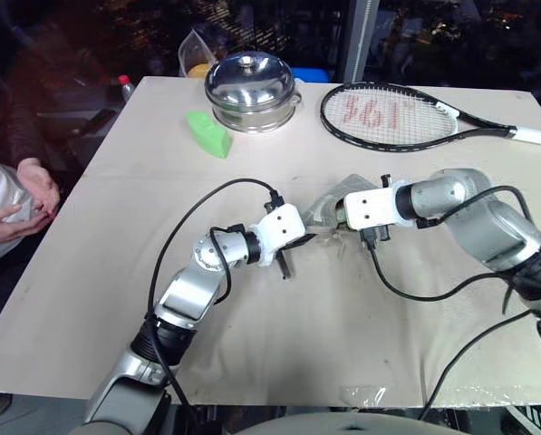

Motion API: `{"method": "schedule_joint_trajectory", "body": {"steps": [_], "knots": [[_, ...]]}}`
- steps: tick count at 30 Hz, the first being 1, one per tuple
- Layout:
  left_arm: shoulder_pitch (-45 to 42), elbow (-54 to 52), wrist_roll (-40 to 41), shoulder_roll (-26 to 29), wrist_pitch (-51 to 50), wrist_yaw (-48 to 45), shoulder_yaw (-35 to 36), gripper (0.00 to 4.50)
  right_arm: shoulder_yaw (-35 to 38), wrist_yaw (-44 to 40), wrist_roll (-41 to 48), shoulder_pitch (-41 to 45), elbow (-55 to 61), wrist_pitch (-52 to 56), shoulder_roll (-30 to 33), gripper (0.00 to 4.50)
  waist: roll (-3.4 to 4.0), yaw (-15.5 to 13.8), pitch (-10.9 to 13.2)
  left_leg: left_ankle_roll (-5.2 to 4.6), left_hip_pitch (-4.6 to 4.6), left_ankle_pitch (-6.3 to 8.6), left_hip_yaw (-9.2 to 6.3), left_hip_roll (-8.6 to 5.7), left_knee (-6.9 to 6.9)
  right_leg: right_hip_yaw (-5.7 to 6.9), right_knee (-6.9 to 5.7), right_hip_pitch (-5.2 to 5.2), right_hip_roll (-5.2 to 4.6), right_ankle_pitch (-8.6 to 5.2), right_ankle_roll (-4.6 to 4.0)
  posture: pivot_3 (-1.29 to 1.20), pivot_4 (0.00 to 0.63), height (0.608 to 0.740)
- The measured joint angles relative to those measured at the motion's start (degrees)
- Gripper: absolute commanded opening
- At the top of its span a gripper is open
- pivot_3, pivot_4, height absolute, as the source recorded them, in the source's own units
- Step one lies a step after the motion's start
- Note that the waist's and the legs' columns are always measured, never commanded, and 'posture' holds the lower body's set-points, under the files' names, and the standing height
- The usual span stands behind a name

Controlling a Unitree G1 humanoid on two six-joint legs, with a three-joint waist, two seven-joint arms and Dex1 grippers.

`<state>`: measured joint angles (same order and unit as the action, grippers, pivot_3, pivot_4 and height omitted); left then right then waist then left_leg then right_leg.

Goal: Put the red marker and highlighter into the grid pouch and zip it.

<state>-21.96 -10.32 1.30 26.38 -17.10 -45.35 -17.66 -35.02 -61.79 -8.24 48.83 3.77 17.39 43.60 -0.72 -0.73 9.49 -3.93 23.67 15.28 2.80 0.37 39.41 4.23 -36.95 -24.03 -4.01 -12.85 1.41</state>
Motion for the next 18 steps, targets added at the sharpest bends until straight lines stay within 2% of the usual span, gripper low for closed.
{"method": "schedule_joint_trajectory", "body": {"steps": [1,2,5,8,9,12,14,16,18], "knots": [[0.2,-0.1,0.0,-0.3,-0.1,0.2,0.0,0.00,0.5,-0.4,0.8,-0.3,-1.2,-0.4,-1.1,3.02,0.02,-0.1,0.0,0.00,0.03,0.00,-0.03,0.00,0.00,0.02,-0.03,-0.02,-0.02,0.00,0.00,0.00,0.150,0.740],[0.3,-0.2,0.1,-0.4,-0.3,0.4,0.1,0.00,1.2,-0.6,1.4,-0.5,-1.2,-0.1,-1.2,3.37,0.02,-0.2,0.0,0.00,0.05,0.00,-0.07,0.00,0.00,0.05,-0.04,-0.02,-0.04,0.01,0.00,0.00,0.150,0.740],[1.0,-1.0,0.8,-0.7,-1.4,1.2,1.2,0.00,8.5,-3.5,7.6,-2.5,3.2,7.6,1.1,3.37,0.02,-0.4,0.0,-0.01,0.09,0.01,-0.10,0.00,0.00,0.08,-0.01,-0.02,-0.11,0.02,0.01,0.00,0.150,0.740],[2.2,-1.6,1.3,-0.9,-3.3,2.3,2.4,0.00,21.3,-6.3,19.8,-6.7,9.7,24.0,4.1,3.37,0.03,-0.3,0.0,-0.04,0.07,0.03,-0.15,0.00,-0.01,0.09,0.01,0.03,-0.20,0.04,0.02,0.00,0.150,0.740],[2.4,-1.6,1.6,-1.2,-4.0,2.6,2.5,0.00,27.6,-6.9,26.1,-9.3,13.3,32.1,5.3,3.37,0.02,-0.3,0.0,-0.04,0.06,0.04,-0.18,0.01,-0.02,0.11,0.01,0.03,-0.23,0.05,0.01,0.00,0.150,0.740],[2.8,-1.4,2.4,-1.4,-5.2,3.1,3.5,0.00,39.8,-5.5,38.4,-16.4,22.7,48.2,4.8,3.37,0.05,-0.1,0.0,-0.27,0.00,0.18,-0.25,0.09,-0.06,0.20,0.00,0.07,-0.27,0.13,-0.13,0.00,0.150,0.740],[2.5,-1.3,2.6,-1.6,-5.2,3.2,3.8,0.00,42.6,-1.9,42.1,-20.7,28.1,54.6,2.2,3.37,0.06,0.0,0.0,-0.26,-0.03,0.18,-0.27,0.14,-0.10,0.25,0.00,0.08,-0.27,0.17,-0.19,0.00,0.150,0.740],[2.1,-0.9,2.8,-1.8,-5.2,3.2,3.9,0.00,41.7,3.7,43.0,-25.2,32.0,59.0,-2.2,3.37,0.13,-0.1,-0.1,-0.19,-0.03,0.14,-0.24,0.16,-0.09,0.23,-0.02,0.04,-0.28,0.19,-0.23,0.00,0.150,0.740],[1.6,0.0,2.9,-2.1,-5.1,3.1,4.0,0.00,39.1,13.0,40.6,-29.4,33.2,61.3,-9.8,3.37,0.10,-0.1,-0.1,-0.09,-0.02,0.08,-0.24,0.16,-0.07,0.23,-0.03,0.03,-0.28,0.20,-0.24,0.00,0.150,0.740]]}}
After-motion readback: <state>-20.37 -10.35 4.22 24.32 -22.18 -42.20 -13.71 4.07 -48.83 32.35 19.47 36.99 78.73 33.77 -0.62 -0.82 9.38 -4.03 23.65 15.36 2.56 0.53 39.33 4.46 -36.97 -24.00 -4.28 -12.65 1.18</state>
